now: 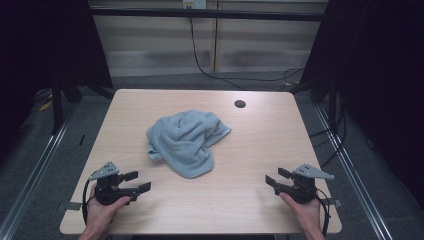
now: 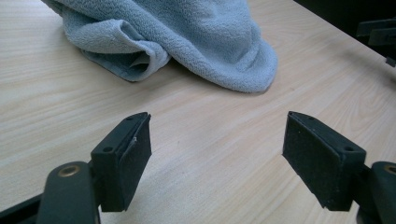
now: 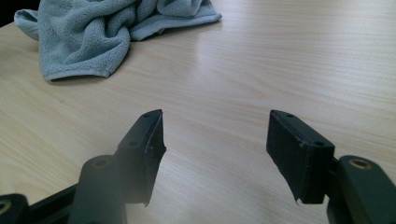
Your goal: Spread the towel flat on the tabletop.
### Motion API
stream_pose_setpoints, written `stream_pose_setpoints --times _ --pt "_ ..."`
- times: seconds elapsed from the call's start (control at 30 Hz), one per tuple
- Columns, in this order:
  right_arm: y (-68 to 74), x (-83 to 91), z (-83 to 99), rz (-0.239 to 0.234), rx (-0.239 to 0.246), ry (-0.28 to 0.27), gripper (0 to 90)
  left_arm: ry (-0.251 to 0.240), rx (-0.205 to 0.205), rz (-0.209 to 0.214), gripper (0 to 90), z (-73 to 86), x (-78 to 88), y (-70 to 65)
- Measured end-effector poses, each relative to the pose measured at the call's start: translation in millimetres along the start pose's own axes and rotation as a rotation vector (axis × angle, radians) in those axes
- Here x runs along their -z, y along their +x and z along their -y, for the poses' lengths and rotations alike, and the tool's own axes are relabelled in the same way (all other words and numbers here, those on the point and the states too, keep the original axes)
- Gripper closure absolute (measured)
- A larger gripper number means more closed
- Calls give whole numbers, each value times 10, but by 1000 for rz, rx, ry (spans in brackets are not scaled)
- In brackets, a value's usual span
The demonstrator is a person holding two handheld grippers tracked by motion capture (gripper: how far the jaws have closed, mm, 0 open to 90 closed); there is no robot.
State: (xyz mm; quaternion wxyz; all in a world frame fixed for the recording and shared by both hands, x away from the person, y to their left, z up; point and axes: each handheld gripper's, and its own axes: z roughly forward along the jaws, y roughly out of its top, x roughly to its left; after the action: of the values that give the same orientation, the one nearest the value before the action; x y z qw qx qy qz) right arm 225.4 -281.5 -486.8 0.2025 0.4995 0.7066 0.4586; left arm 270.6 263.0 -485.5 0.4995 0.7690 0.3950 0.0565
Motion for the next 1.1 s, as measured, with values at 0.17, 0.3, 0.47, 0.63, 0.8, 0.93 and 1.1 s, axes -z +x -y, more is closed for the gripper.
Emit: stream_pose_setpoints --times 0.17,0.3,0.47,0.63,0.8,0.93,1.1 --pt "22 -3 -19 -24 2 17 381 -1 -2 13 246 -2 -10 -19" --pt "76 -28 -52 -62 11 28 391 13 -8 15 280 -4 -36 -28" --pt "181 -76 -97 -108 44 51 427 10 -17 29 304 -21 -45 -59" --pt "261 -133 -151 -141 64 60 437 10 -40 45 320 -94 -82 -107" --pt "357 -315 -277 -219 83 63 447 31 -85 44 373 -252 -210 -102" --pt "473 -593 -448 -257 120 85 485 44 -114 62 453 -374 -348 -87" --pt "572 -829 -601 -299 149 83 507 24 -131 54 492 -574 -518 -9"
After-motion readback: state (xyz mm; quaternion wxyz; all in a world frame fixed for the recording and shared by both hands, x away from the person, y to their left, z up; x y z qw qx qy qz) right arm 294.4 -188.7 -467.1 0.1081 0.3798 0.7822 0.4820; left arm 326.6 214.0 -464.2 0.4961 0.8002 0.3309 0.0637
